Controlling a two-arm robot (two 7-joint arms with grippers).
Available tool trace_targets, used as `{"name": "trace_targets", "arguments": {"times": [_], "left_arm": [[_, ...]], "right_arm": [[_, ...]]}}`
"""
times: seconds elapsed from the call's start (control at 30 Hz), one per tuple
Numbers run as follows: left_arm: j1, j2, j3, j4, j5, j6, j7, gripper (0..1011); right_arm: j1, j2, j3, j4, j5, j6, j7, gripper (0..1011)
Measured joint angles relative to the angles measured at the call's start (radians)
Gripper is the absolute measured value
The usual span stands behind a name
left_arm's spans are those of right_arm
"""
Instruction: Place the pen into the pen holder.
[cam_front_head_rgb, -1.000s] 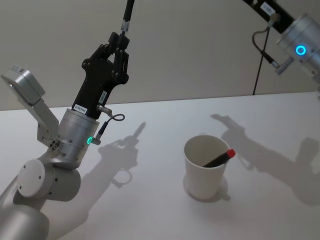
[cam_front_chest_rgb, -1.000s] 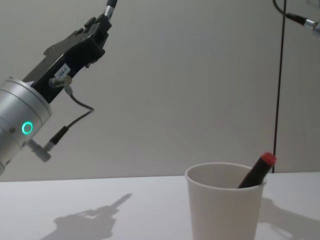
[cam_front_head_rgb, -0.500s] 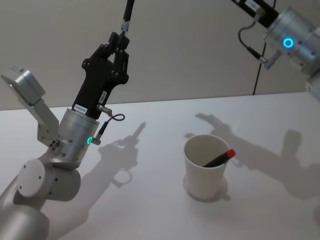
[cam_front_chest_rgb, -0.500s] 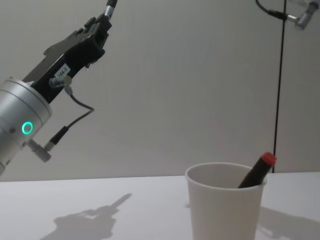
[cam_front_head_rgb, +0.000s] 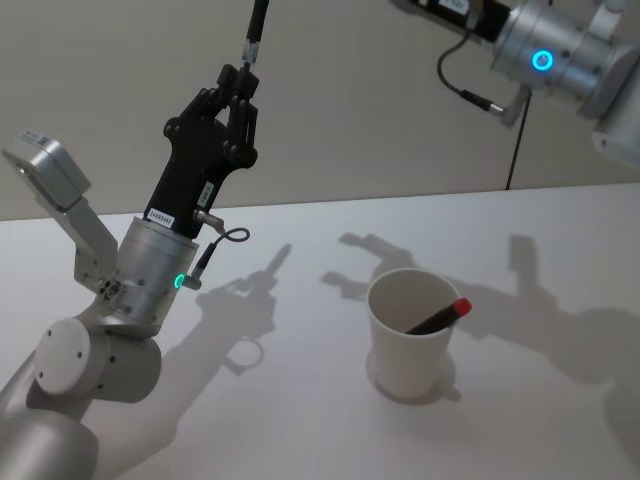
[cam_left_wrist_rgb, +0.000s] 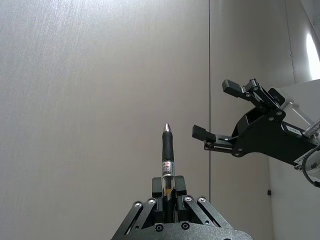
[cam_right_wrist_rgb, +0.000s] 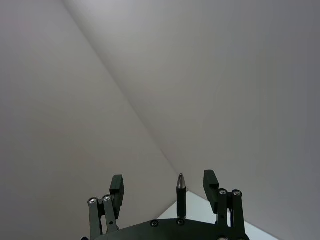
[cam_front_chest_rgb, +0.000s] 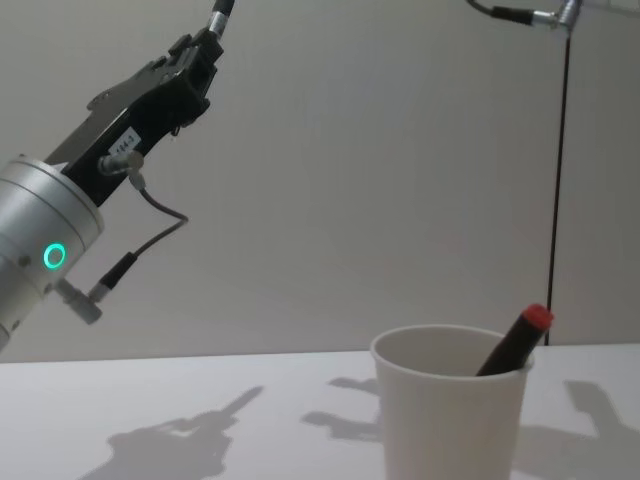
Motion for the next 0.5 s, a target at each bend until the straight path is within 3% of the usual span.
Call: {"name": "trace_targets", "arguments": {"times": [0.2,0.5], "left_arm": [[0.0,0.0,0.0,0.0,0.0,0.0,0.0,150],[0.0,0.0,0.0,0.0,0.0,0.0,0.0,150]], "right_arm": [[0.028,-0.011,-0.014,0.029,0.0,0.085,0.0,1002],[0.056,-0.026,-0.037,0.08,-0.031,0.117,0.003,1002]]}}
